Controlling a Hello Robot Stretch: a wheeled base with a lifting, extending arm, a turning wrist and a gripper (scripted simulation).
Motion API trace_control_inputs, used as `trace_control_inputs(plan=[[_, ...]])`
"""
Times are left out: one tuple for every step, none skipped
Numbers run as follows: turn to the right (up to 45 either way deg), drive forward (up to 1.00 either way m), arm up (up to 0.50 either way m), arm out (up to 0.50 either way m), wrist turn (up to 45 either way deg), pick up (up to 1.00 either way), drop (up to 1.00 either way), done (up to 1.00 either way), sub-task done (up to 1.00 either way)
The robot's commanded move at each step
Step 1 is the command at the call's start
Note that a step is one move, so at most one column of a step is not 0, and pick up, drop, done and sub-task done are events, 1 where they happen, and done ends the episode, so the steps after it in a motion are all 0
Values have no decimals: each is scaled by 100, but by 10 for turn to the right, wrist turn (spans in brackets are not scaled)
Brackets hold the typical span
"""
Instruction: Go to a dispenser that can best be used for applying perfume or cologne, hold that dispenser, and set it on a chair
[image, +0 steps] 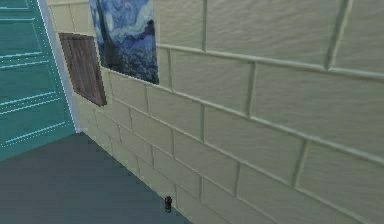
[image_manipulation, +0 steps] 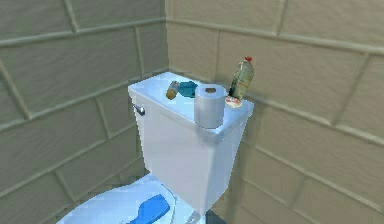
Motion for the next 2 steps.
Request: trace_control_inputs(plan=[[0, 0, 50, 0, 0, 0, 0, 0, 0], [0, 0, 16, 0, 0, 0, 0, 0, 0]])
